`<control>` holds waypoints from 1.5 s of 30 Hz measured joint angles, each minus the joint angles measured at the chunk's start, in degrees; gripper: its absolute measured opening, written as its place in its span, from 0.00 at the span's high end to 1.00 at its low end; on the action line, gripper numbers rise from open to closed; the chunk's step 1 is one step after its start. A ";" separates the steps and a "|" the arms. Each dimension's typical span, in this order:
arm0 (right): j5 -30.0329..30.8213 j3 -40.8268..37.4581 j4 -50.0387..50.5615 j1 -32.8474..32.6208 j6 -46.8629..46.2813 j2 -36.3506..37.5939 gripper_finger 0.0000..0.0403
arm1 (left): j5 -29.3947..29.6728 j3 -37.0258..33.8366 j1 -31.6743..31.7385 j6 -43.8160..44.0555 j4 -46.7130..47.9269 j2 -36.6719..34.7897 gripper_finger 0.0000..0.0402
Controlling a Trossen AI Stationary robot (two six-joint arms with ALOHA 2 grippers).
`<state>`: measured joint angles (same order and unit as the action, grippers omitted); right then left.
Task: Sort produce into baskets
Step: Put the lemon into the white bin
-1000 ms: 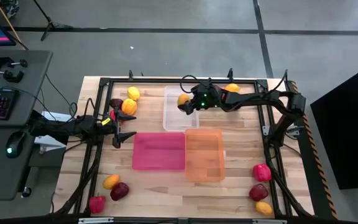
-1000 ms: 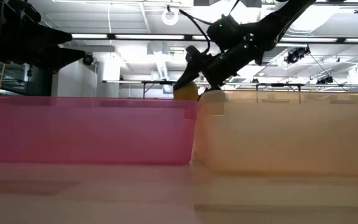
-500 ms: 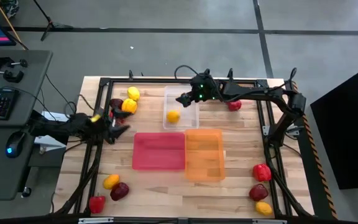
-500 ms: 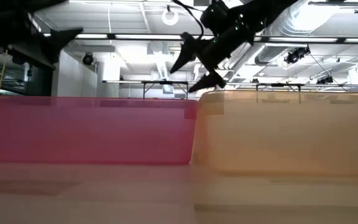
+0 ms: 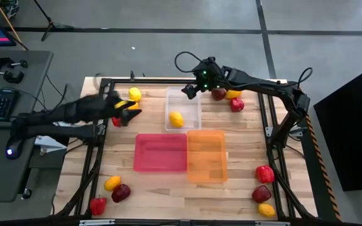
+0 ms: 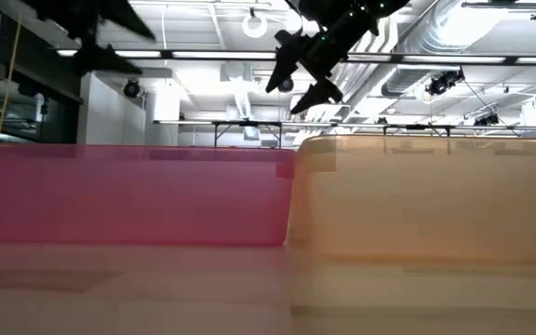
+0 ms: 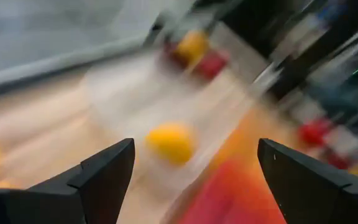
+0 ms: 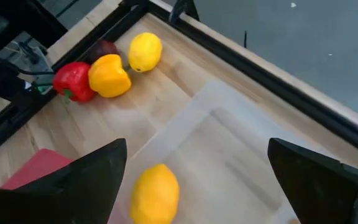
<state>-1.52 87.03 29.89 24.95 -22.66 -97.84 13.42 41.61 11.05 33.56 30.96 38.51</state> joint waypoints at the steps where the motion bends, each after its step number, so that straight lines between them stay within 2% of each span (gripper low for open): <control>1: 0.00 0.82 1.33 0.25 0.60 0.00 0.06 | -2.39 3.16 3.01 -0.57 5.20 4.00 0.18; 4: 0.05 3.23 7.26 0.75 2.97 0.10 0.06 | -10.11 10.42 14.13 -3.16 17.83 15.05 0.18; 7: 0.07 3.63 12.05 0.68 6.65 1.71 0.06 | -16.46 13.66 24.03 -9.04 24.54 22.80 0.18; 12: 1.77 1.03 16.66 0.44 9.10 7.84 0.06 | -17.56 13.57 32.27 -6.35 25.48 29.72 0.18; 16: 3.06 -2.61 16.63 0.59 9.53 14.57 0.06 | -17.34 13.55 33.81 -5.29 23.70 33.35 0.18; 20: 5.20 -6.78 15.60 0.90 8.10 20.62 0.06 | -13.17 13.54 34.76 2.42 18.26 35.50 0.18; 23: 7.33 -10.20 14.16 0.90 6.19 24.77 0.06 | -12.45 13.57 35.12 6.55 14.71 36.12 0.18; 29: 8.66 -19.05 8.05 0.90 3.00 31.05 0.06 | -9.13 13.57 35.22 5.40 10.82 37.35 0.18; 37: 8.31 -27.00 0.19 0.90 -0.46 32.66 0.06 | -6.64 13.57 39.29 10.81 9.07 41.42 0.18; 42: 7.28 -28.12 -1.48 0.90 -0.87 32.54 0.06 | -6.53 13.57 40.35 11.24 10.83 45.34 0.18; 45: 7.27 -28.12 -1.58 0.90 -0.70 32.59 0.06 | -3.38 13.57 40.33 13.68 12.69 47.60 0.18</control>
<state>5.75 58.92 28.32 25.85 -23.35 -65.25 10.04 55.18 51.37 47.24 43.65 86.11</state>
